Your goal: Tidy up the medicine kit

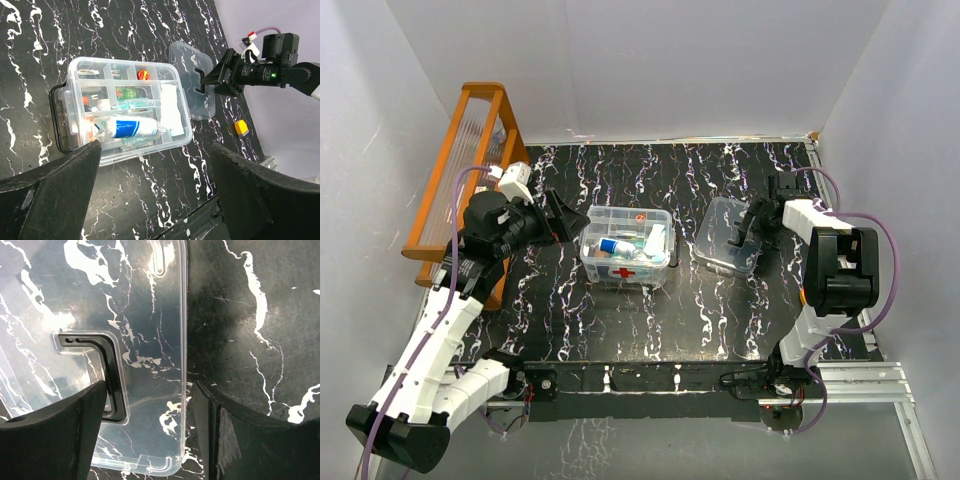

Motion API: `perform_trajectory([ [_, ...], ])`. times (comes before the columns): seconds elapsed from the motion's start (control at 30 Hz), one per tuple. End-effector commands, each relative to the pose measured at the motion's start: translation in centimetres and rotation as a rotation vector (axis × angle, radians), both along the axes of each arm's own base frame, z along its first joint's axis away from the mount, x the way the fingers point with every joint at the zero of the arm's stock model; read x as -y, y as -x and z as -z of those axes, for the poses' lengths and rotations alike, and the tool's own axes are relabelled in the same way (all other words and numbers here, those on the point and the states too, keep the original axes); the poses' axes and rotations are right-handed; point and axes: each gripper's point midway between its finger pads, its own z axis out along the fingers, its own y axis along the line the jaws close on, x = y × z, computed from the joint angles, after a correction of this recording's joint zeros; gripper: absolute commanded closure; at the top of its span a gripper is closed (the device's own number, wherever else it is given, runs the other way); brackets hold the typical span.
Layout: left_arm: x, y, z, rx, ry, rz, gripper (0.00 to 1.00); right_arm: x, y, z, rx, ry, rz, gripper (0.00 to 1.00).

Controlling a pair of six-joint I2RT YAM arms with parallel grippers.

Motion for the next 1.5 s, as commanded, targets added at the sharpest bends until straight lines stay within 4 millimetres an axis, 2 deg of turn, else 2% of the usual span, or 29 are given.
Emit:
perform_trajectory([
  [0.0, -0.1, -0.2, -0.4, 0.024, -0.007, -0.003, 0.11, 1.6, -0.4, -1.1, 0.020, 0.071, 0.030, 0.33],
  [0.07, -0.1, -0.3, -0.3, 0.024, -0.008, -0.005, 0.11, 1.3, -0.2, 0.0, -0.011, 0.061, 0.003, 0.31],
  [0.2, 0.0, -0.4, 0.0, 0.013, -0.010, -0.002, 0.11, 0.8, -0.2, 0.3, -0.013, 0.043, -0.028, 0.32],
  [0.33, 0.0, -0.4, 0.3, 0.001, -0.013, -0.002, 0.11, -0.2, 0.1, 1.1, -0.024, -0.012, -0.055, 0.38],
  [0.43, -0.1, -0.3, 0.6, -0.011, -0.022, -0.004, 0.11, -1.0, 0.2, 1.5, -0.034, -0.056, -0.059, 0.46],
  [0.53, -0.2, -0.3, 1.1, -0.027, -0.031, -0.009, 0.11, -0.9, 0.0, 1.3, -0.021, -0.052, -0.036, 0.51],
  [0.67, -0.3, -0.3, 2.0, -0.059, -0.045, -0.013, 0.11, -0.4, -0.1, 0.2, 0.021, -0.028, -0.001, 0.53],
  [0.7, -0.3, -0.3, 2.3, -0.070, -0.048, -0.014, 0.11, -0.2, -0.4, -0.9, 0.057, -0.022, 0.008, 0.53],
  [0.77, -0.3, -0.4, 2.8, -0.090, -0.054, -0.014, 0.11, -0.2, -0.6, -1.8, 0.091, -0.023, 0.026, 0.53],
  [1.0, -1.0, -0.4, 4.3, -0.146, -0.083, -0.055, 0.11, 0.2, -0.3, -4.3, 0.192, -0.012, 0.077, 0.55],
  [1.13, -1.3, -0.4, 4.8, -0.171, -0.092, -0.077, 0.11, -0.5, 0.0, -5.8, 0.256, -0.051, 0.079, 0.55],
  [1.27, -1.5, -0.5, 5.2, -0.193, -0.089, -0.100, 0.10, -1.8, 0.0, -8.8, 0.336, -0.100, 0.010, 0.54],
  [1.47, -1.2, -1.0, 5.8, -0.230, -0.042, -0.135, 0.10, -2.2, 0.7, -13.2, 0.385, -0.118, 0.004, 0.54],
])
